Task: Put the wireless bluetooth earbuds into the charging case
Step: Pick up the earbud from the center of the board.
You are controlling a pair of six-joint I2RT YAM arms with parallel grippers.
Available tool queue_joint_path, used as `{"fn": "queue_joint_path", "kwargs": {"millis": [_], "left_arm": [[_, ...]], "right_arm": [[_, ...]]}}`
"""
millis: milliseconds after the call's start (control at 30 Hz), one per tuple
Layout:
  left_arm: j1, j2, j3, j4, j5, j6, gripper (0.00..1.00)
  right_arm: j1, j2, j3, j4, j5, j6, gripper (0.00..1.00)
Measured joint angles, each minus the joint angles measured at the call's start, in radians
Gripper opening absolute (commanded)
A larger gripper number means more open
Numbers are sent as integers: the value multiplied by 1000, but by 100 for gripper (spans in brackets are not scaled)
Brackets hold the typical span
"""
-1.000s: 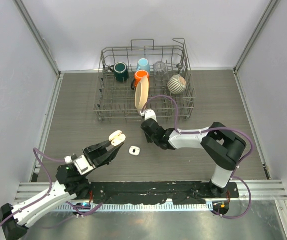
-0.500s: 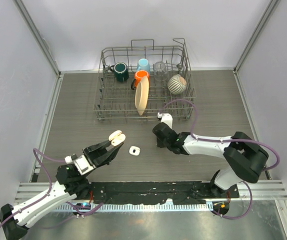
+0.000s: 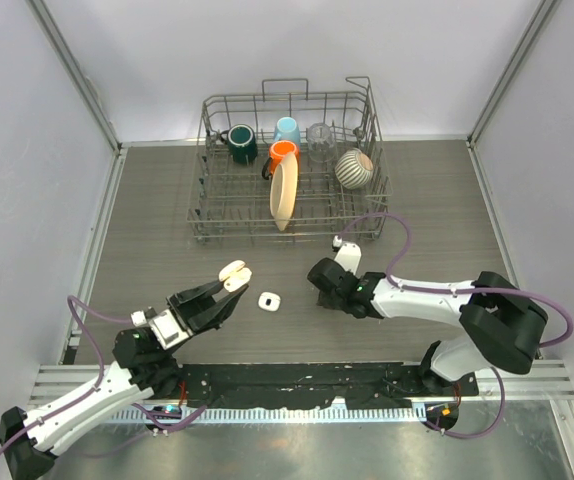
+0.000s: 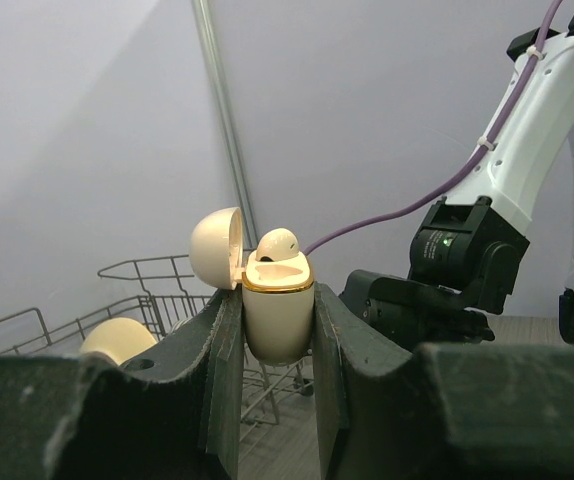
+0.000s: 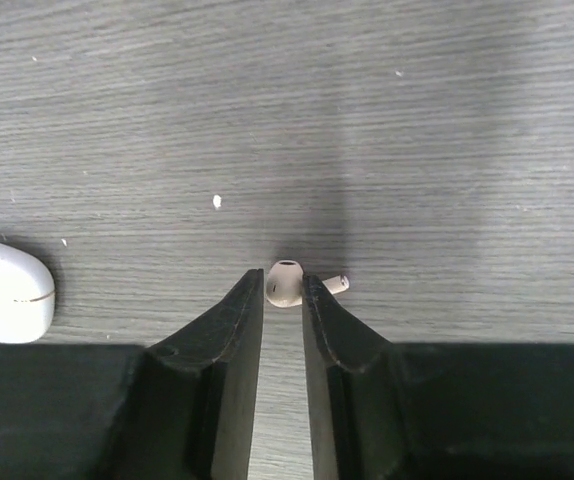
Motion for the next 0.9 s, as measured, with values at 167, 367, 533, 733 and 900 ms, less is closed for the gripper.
{"fn": "queue_joint_path", "kwargs": {"millis": [167,367,533,733,900], "left_arm": [[0,4,0,0,0,0,0],[0,-1,0,-4,1,0,0],[0,-11,0,-9,0,0,0],[0,-12,0,-13,1,-1,0],[0,-14,0,-18,3,-2,0]], "right_arm": [[10,19,19,2,1,-9,45],[14,-13,20,12,-6,-114,52],[14,-77,20,34,13,-191,56],[-9,-81,-18,119,-20,-224,56],[-26,-69,-52,161,-35,-221,56]]}}
